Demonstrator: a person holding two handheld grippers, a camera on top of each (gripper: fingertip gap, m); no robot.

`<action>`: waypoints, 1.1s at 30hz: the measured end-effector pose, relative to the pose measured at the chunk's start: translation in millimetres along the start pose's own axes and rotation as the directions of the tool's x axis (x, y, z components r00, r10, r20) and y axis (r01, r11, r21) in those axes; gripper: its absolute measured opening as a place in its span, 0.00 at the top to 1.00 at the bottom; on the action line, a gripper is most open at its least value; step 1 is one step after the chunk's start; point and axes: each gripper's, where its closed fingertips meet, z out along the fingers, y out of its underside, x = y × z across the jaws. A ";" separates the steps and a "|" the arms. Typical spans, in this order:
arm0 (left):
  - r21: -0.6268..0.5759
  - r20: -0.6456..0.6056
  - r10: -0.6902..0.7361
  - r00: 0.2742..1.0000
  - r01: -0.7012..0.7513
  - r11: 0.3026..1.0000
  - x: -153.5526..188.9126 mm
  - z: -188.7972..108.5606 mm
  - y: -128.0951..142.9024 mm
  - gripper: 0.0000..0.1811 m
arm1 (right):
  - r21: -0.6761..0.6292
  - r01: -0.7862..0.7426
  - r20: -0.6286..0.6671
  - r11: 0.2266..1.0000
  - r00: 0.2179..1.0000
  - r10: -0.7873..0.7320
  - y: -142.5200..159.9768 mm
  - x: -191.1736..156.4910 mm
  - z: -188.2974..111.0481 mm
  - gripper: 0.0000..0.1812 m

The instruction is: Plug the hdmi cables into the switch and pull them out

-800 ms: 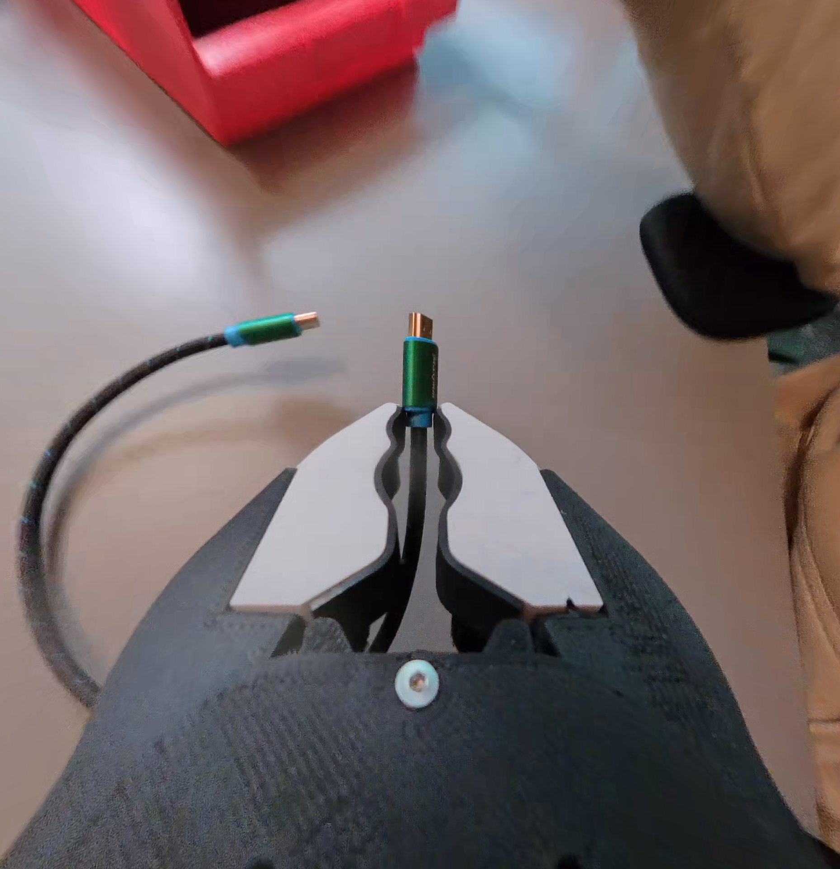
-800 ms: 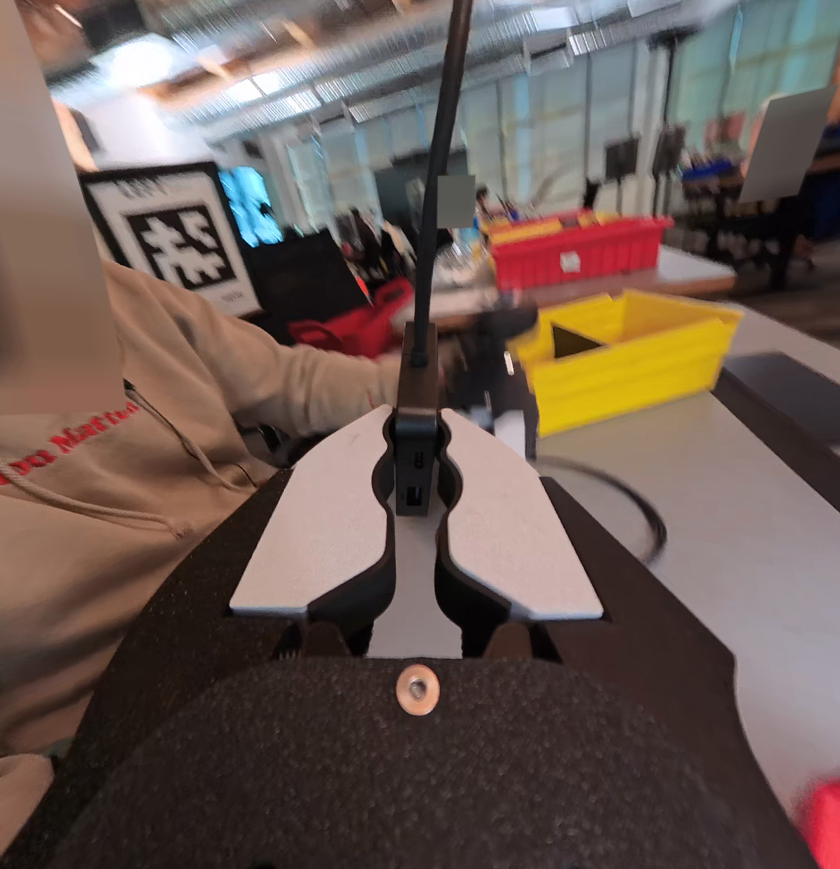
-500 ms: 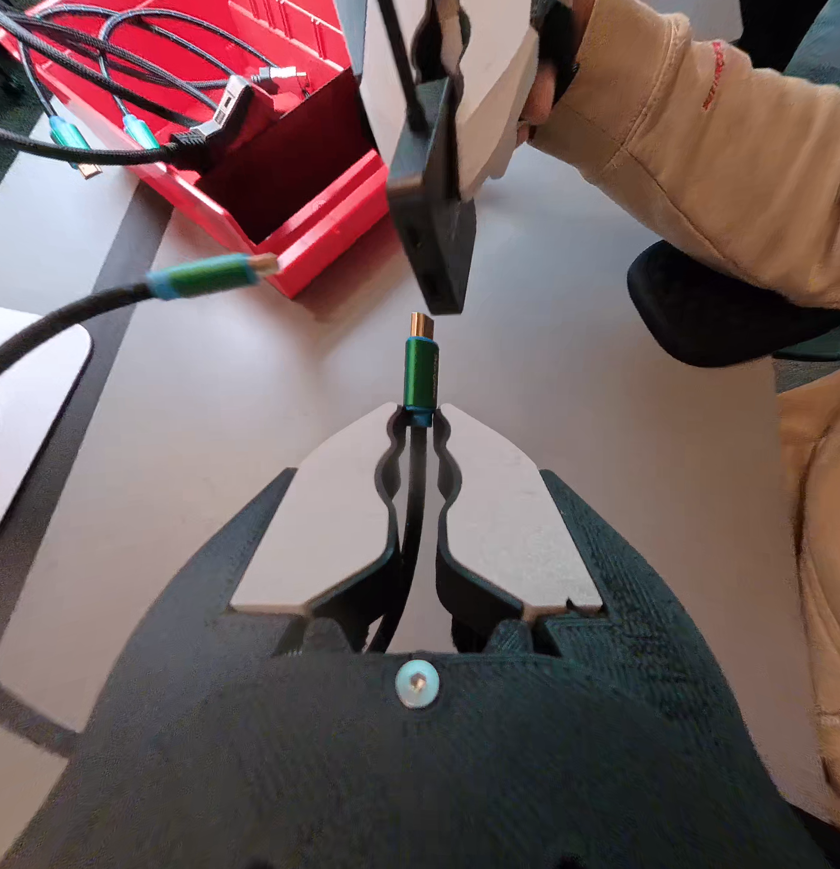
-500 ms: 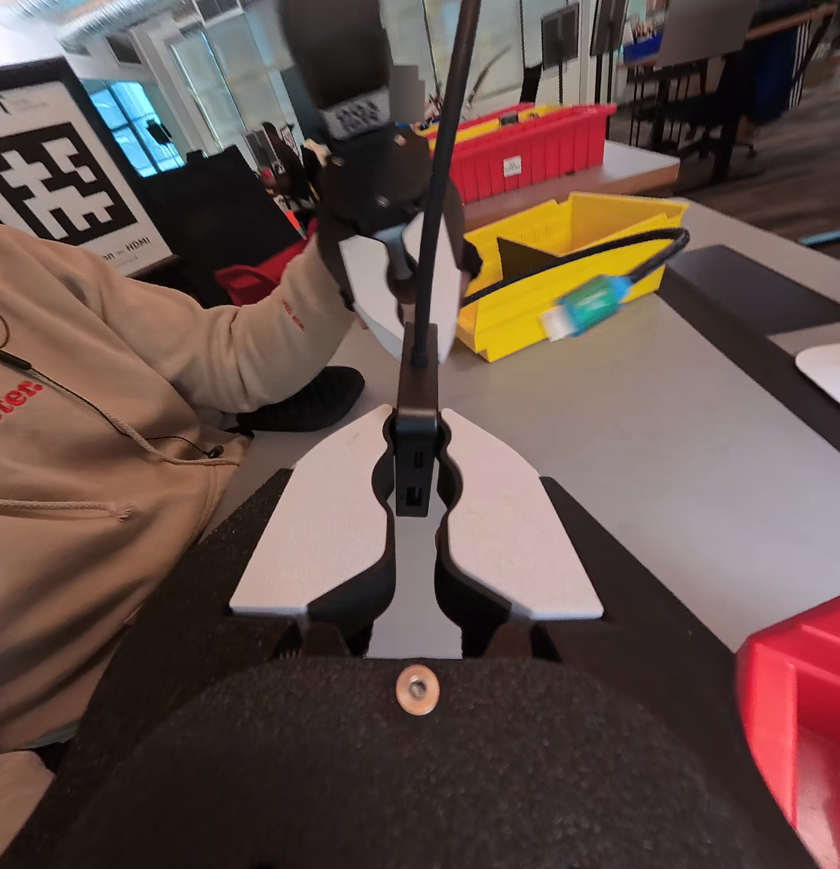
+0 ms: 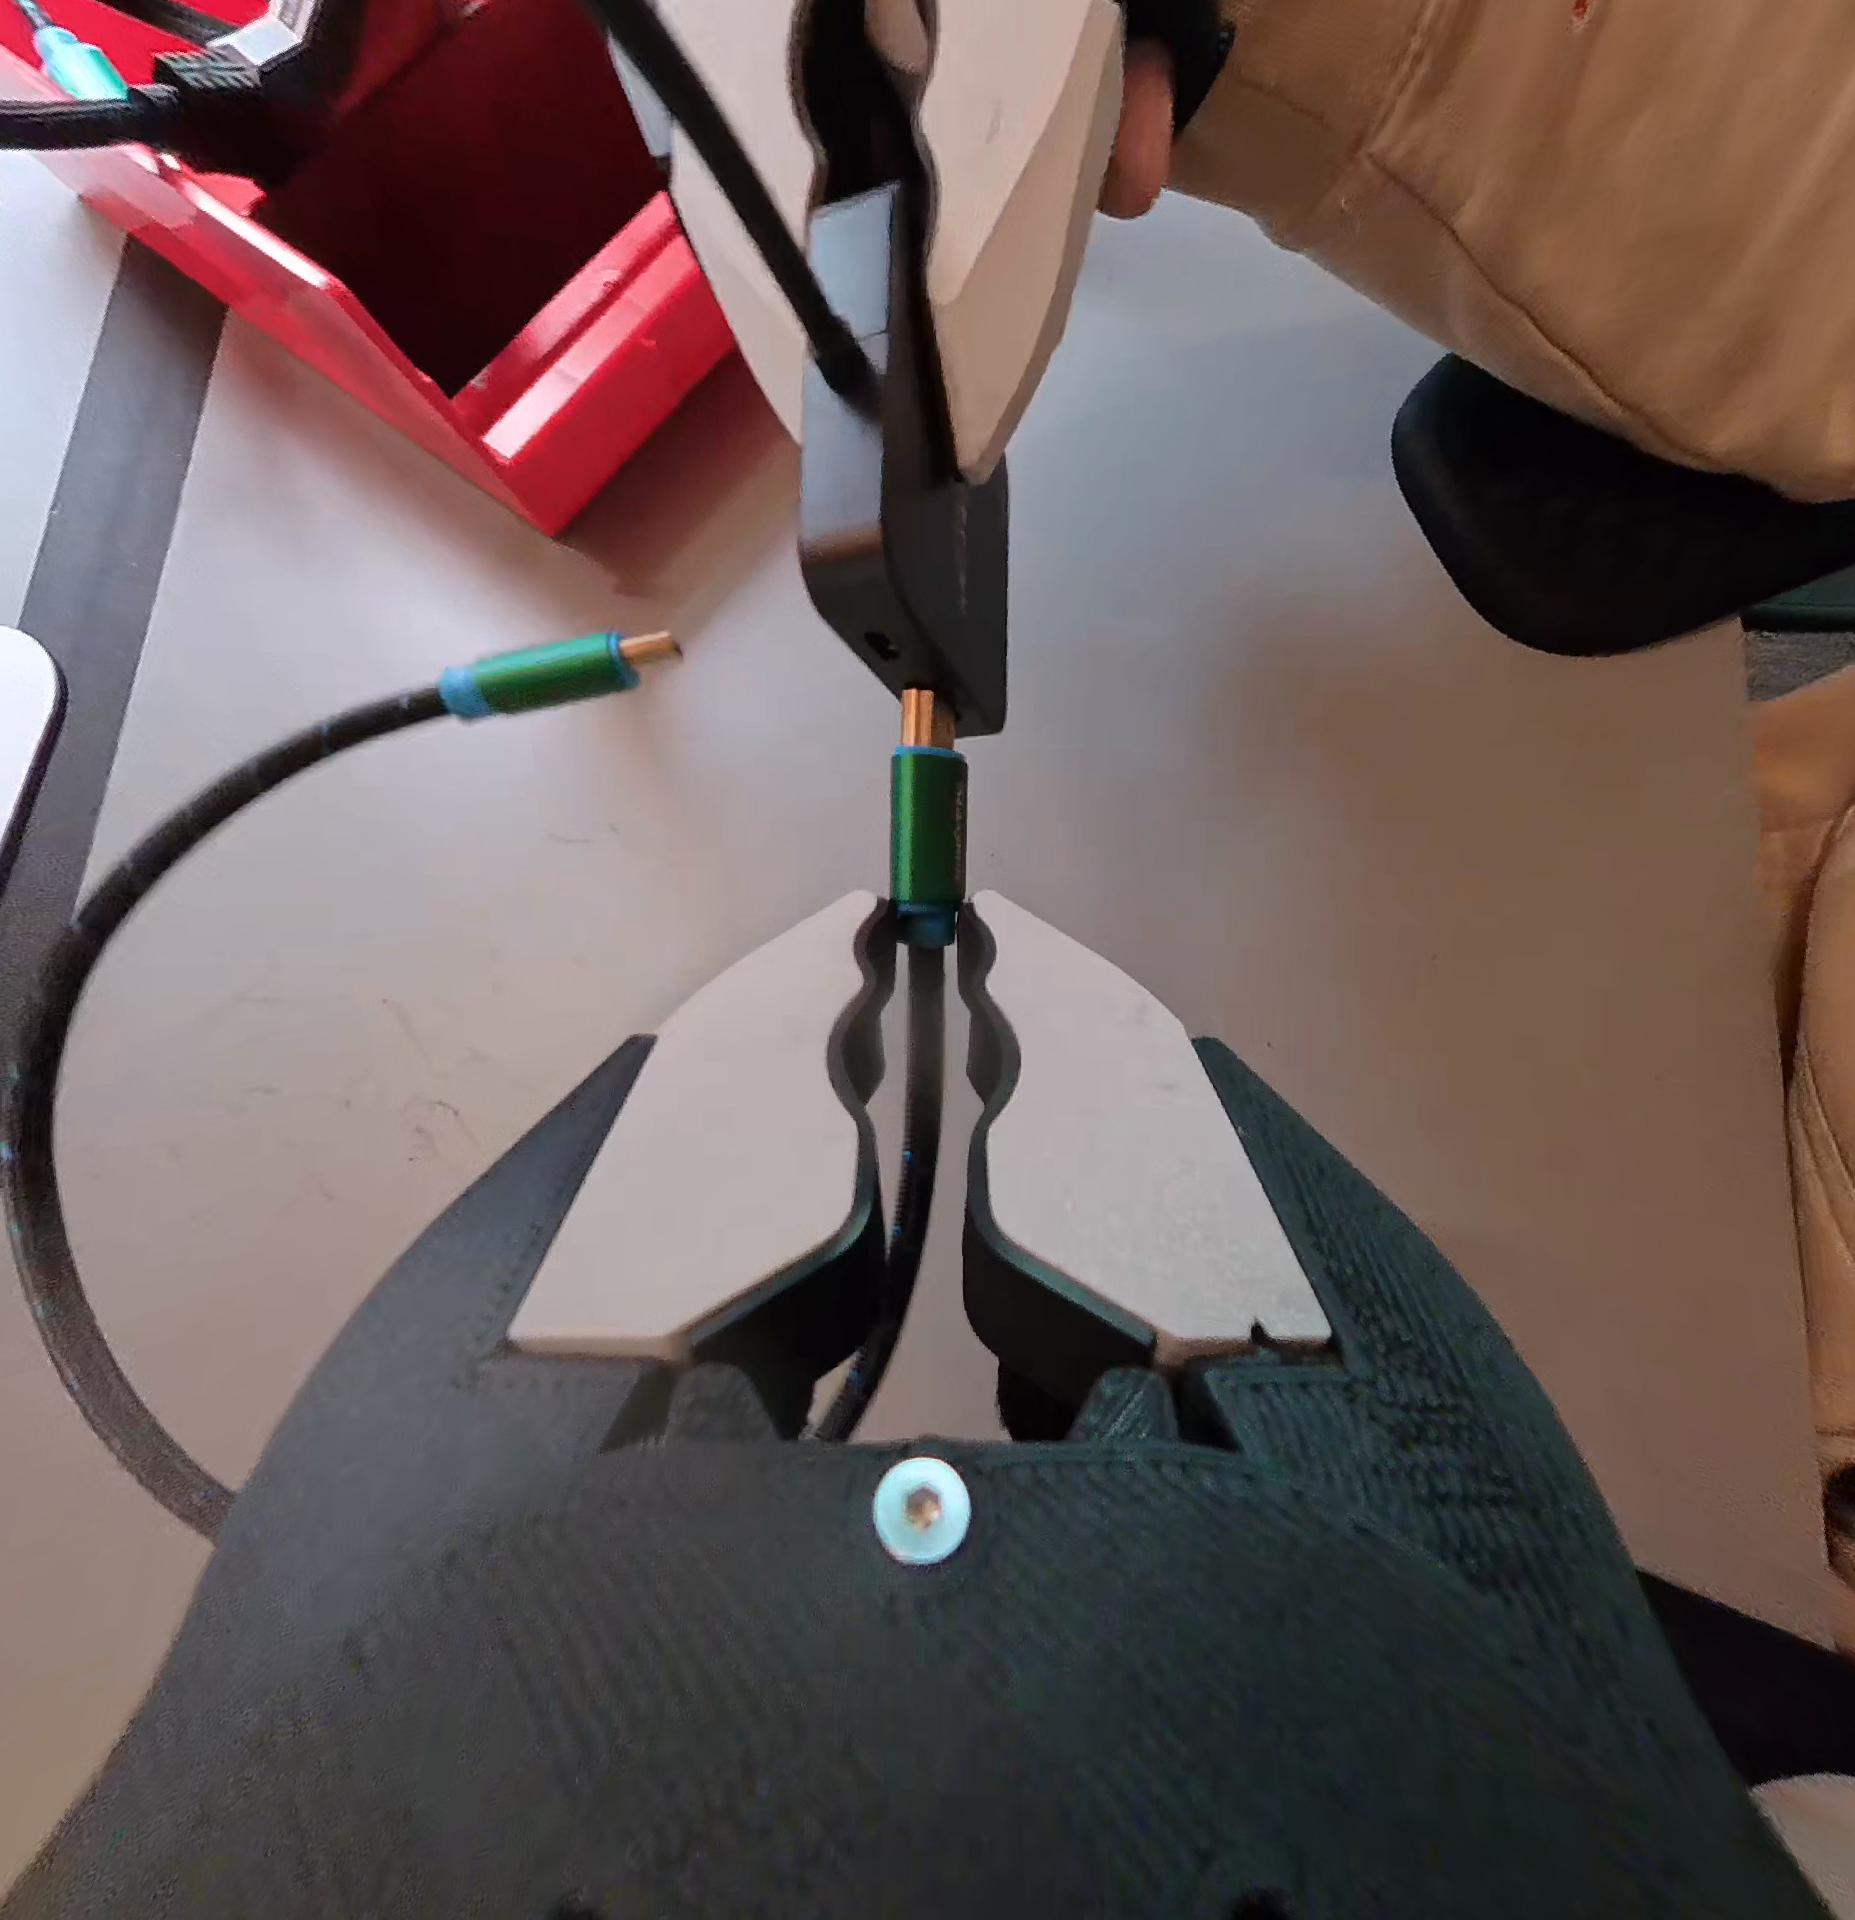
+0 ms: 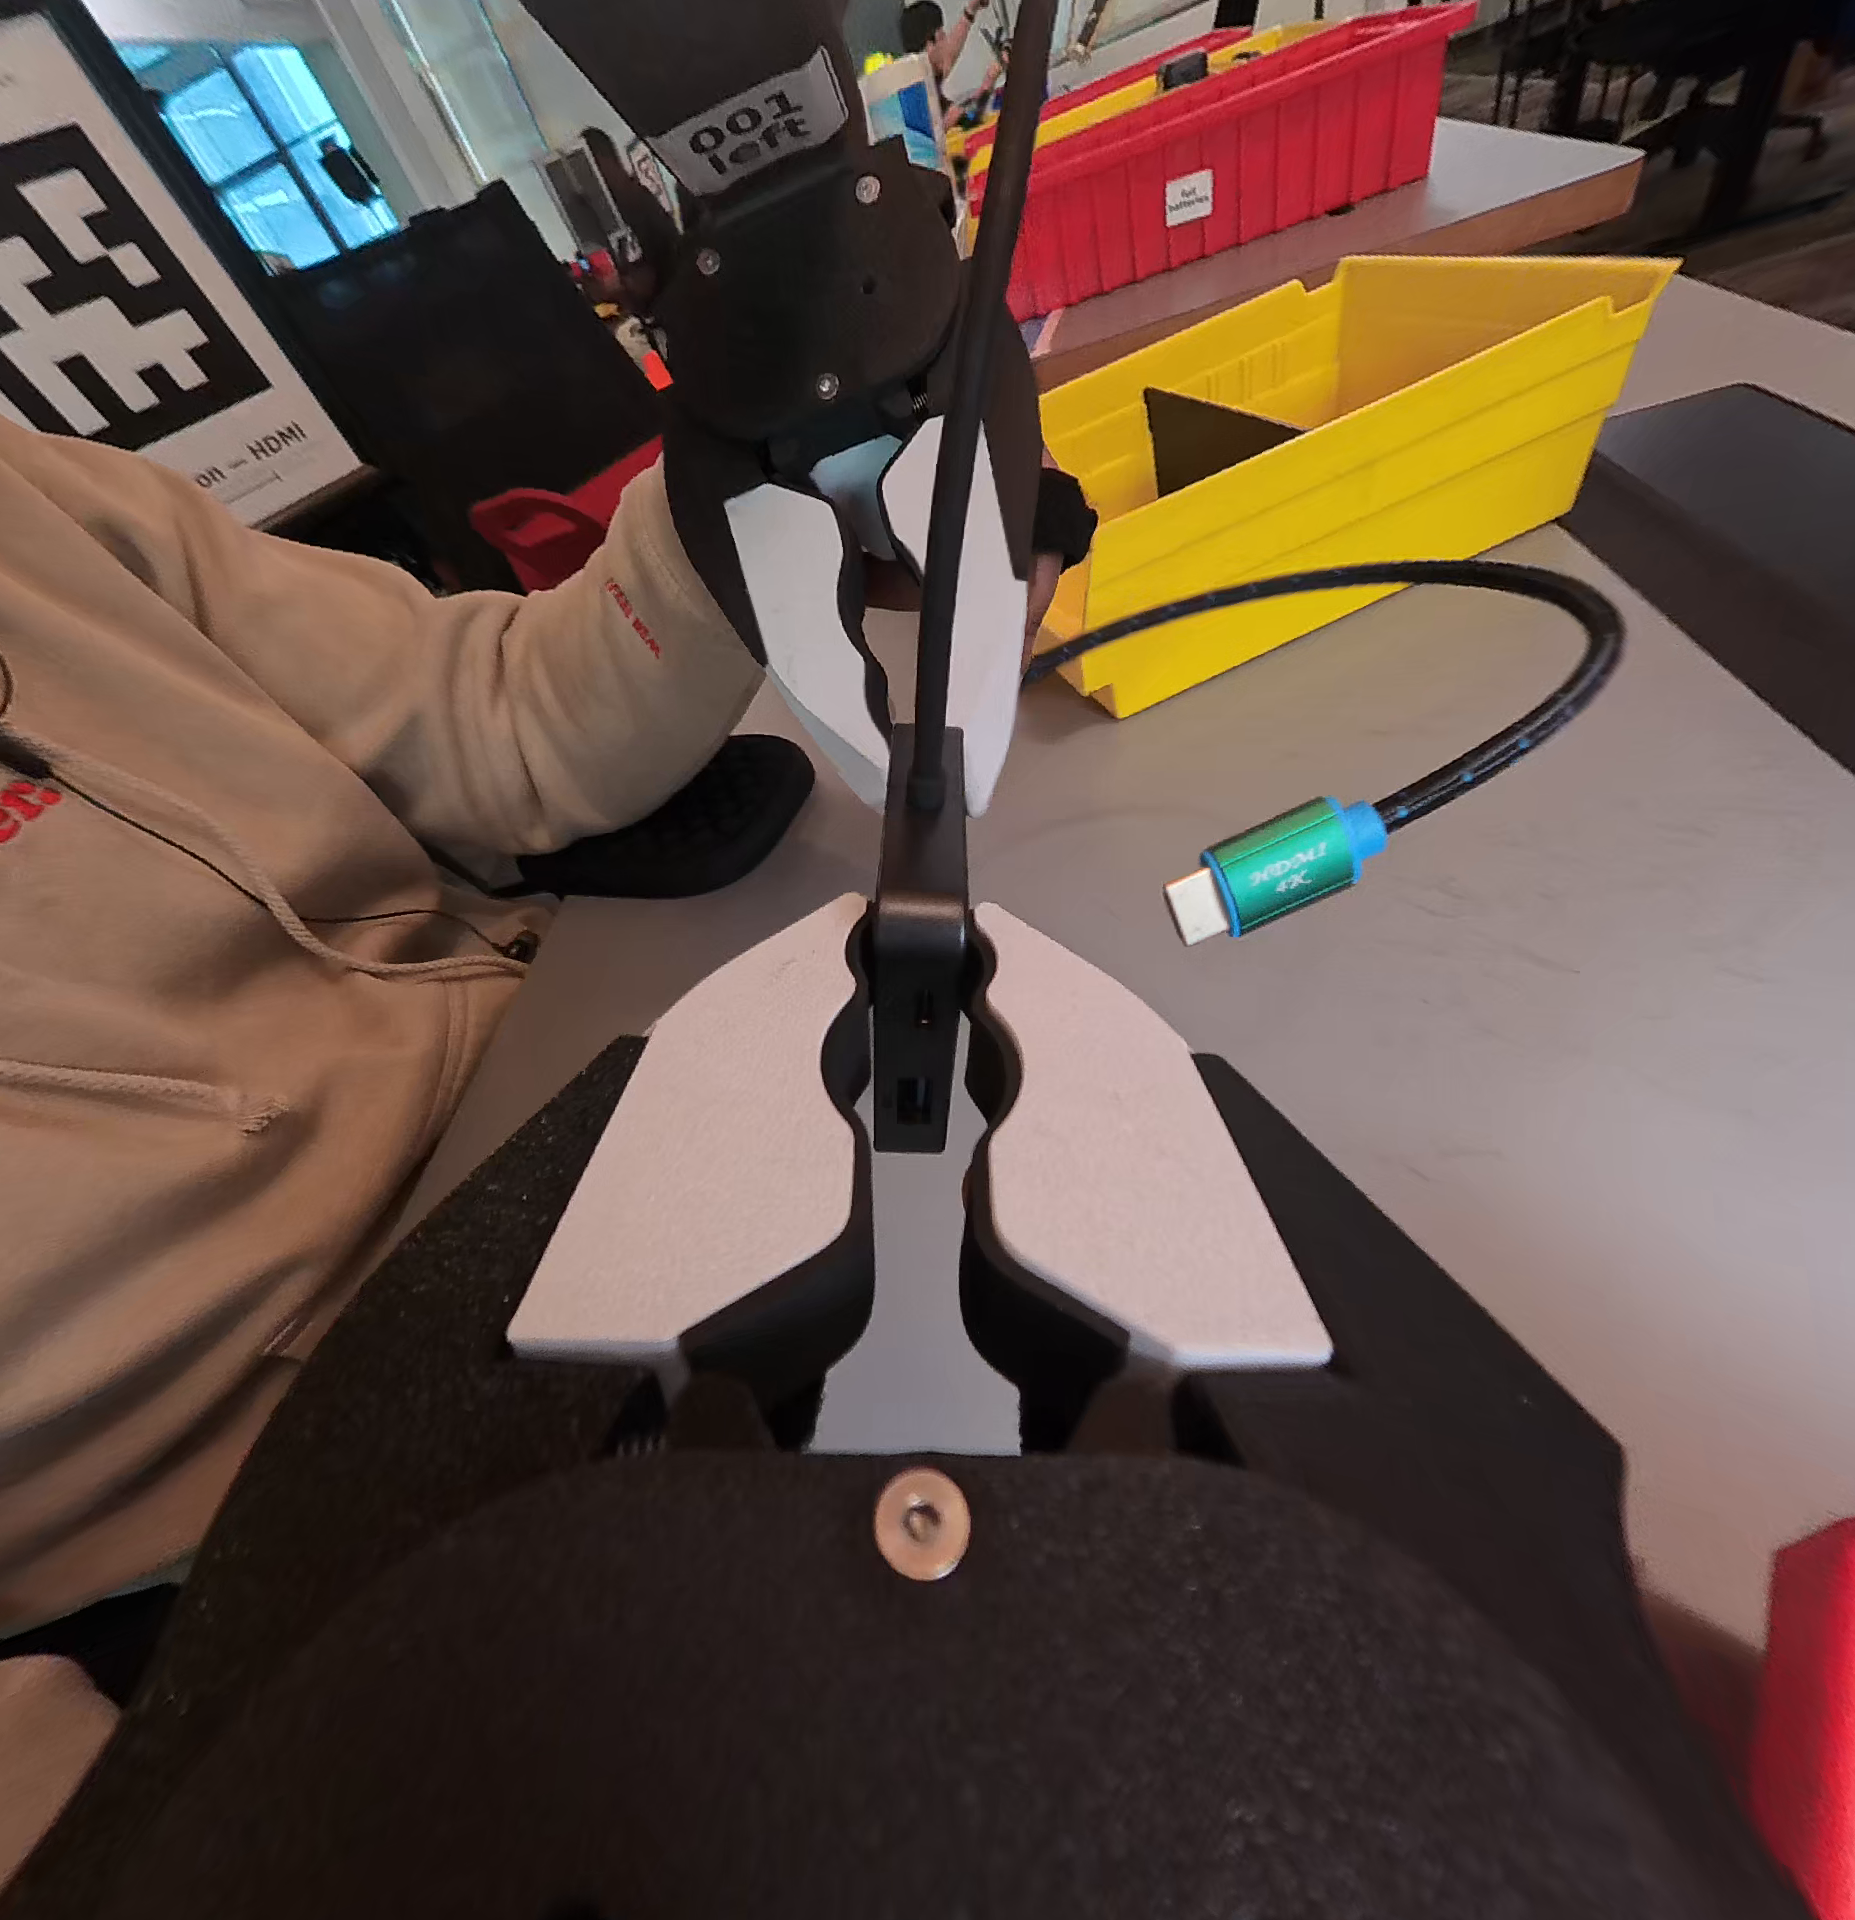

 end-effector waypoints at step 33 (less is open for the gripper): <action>0.377 -0.100 -0.164 0.981 0.190 0.907 -12.8 -19.7 -45.7 0.95 | 0.378 -0.037 -0.034 0.925 0.998 0.053 -56.6 10.5 -22.7 0.92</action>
